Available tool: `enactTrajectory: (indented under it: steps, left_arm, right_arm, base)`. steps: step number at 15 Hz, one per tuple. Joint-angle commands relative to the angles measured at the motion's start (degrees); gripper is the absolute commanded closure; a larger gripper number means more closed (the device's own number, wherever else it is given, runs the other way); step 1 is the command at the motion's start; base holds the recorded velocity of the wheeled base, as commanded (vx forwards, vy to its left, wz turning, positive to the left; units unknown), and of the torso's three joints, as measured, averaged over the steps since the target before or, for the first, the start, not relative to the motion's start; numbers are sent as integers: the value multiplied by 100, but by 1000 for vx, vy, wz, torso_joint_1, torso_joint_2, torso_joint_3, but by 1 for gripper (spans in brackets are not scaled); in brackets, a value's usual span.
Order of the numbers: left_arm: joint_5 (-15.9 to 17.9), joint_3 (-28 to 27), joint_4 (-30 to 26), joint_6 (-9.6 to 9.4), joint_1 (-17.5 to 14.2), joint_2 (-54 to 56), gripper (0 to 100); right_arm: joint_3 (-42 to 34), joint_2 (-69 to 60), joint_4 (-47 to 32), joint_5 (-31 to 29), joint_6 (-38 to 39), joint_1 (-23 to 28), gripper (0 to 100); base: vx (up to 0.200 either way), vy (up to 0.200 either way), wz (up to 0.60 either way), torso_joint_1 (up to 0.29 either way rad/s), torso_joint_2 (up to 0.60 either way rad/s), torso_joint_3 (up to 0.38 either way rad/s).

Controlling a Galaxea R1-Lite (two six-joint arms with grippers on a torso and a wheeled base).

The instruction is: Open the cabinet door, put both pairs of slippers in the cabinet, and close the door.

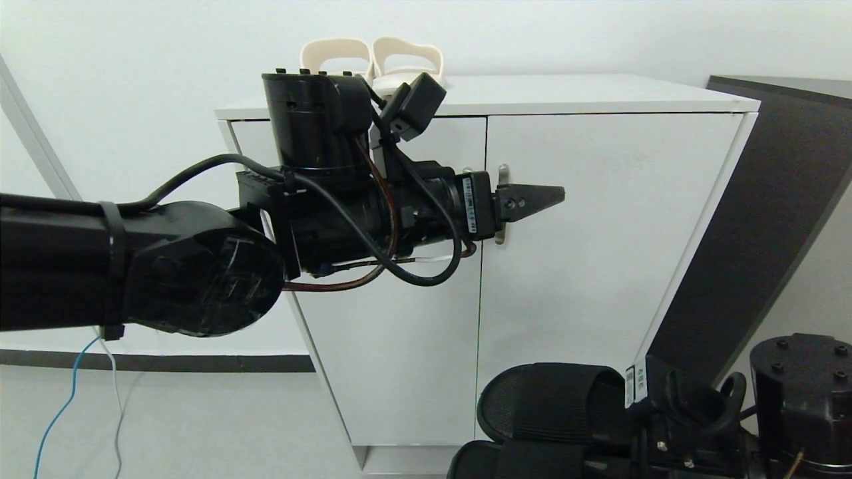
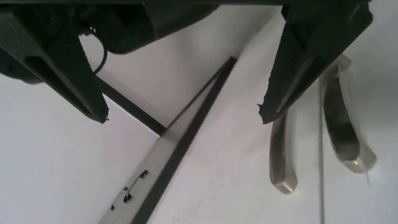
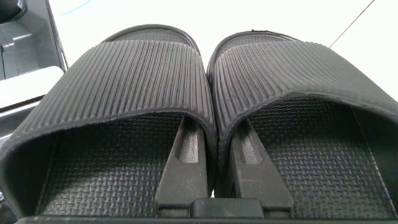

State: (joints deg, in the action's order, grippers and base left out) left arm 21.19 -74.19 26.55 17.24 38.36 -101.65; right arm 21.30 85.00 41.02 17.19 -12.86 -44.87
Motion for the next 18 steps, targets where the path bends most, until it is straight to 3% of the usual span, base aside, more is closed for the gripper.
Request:
enactTrajectory:
  steps: [1,4,12,15,16,18]
  left_arm:
    - [-80,-34,8,8,-48,-40,0]
    - [-299,-227,17,-1,-57,-259,0]
    - [-291,-605,-97,16,-22,-672,0]
    - [-247,-614,-97,140,-13,-672,0]
    - [-238,-605,-97,157,-22,-664,100]
    - [-238,-623,-89,201,-13,-664,100]
  right_arm:
    - [-3,25,2,4,-6,-4,100]
    - [-3,34,2,4,3,-4,100]
    - [-12,42,2,4,-6,-4,100]
    - [-29,42,2,13,-6,-4,100]
    - [-38,42,2,30,-6,-13,100]
    - [-55,25,2,48,3,-13,100]
  base:
    - [0,0,0,0,0,0]
    - [0,0,0,0,0,0]
    - [0,0,0,0,0,0]
    - [0,0,0,0,0,0]
    - [0,0,0,0,0,0]
    - [0,0,0,0,0,0]
